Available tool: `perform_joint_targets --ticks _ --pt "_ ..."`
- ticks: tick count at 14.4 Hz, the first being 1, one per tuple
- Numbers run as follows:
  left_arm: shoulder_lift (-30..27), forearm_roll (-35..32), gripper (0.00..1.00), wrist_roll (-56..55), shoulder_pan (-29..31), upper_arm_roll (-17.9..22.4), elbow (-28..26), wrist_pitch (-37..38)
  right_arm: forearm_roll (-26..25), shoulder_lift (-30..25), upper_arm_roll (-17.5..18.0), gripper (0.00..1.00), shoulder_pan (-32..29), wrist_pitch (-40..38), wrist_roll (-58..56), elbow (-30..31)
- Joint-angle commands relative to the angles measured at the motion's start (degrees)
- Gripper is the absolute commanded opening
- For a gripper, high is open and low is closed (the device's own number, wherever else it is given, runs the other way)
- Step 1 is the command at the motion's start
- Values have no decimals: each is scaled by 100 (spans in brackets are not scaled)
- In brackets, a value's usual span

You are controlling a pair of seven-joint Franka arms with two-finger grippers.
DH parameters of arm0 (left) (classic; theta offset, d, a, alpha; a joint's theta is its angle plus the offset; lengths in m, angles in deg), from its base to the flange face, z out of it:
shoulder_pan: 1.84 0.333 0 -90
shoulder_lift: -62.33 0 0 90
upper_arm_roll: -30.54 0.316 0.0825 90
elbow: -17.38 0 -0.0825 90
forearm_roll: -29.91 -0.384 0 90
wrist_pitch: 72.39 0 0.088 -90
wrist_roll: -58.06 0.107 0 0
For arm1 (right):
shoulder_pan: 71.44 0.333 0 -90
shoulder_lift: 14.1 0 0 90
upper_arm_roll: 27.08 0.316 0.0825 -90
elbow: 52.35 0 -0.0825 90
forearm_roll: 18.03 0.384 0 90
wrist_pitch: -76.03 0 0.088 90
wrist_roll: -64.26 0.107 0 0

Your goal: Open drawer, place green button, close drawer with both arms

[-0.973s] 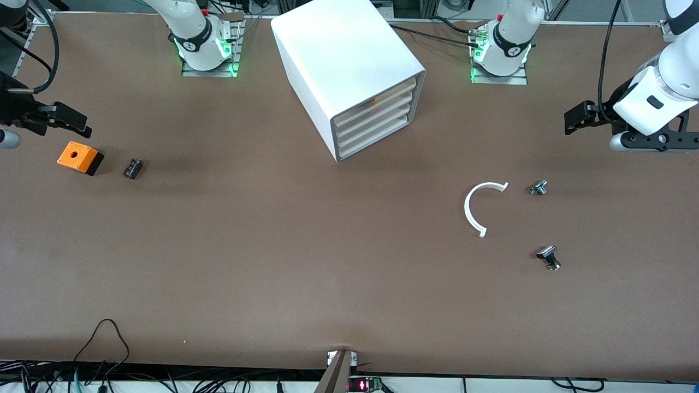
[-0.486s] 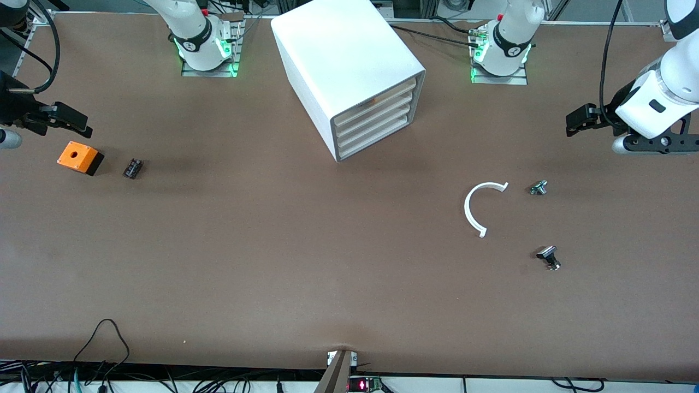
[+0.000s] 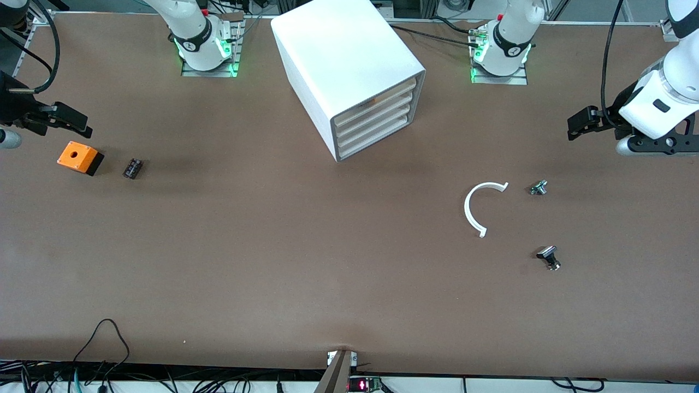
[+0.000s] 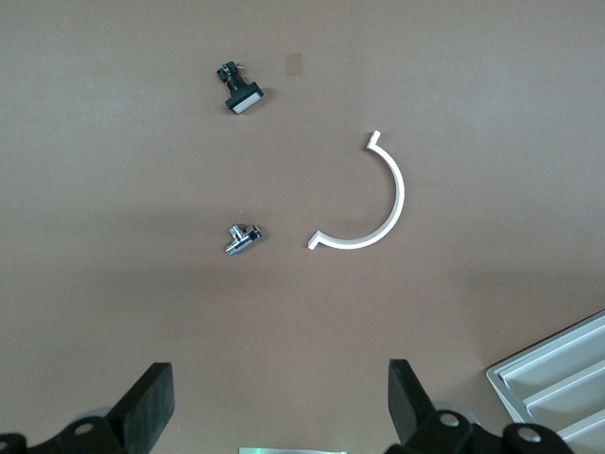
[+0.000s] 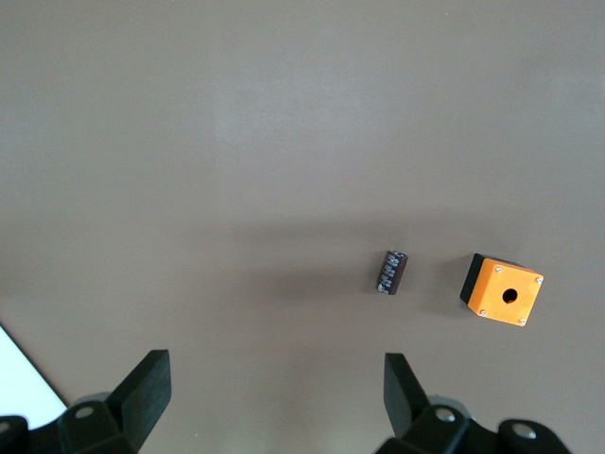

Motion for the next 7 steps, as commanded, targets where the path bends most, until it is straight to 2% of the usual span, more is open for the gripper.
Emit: perform_joint_targets --ticks 1,7 --pt "47 -140 100 -43 29 -17 110 -17 40 25 16 100 -1 -17 -50 -92" --pt "56 -131 100 -34 38 -18 110 -123 -30 8 34 100 8 -35 20 -83"
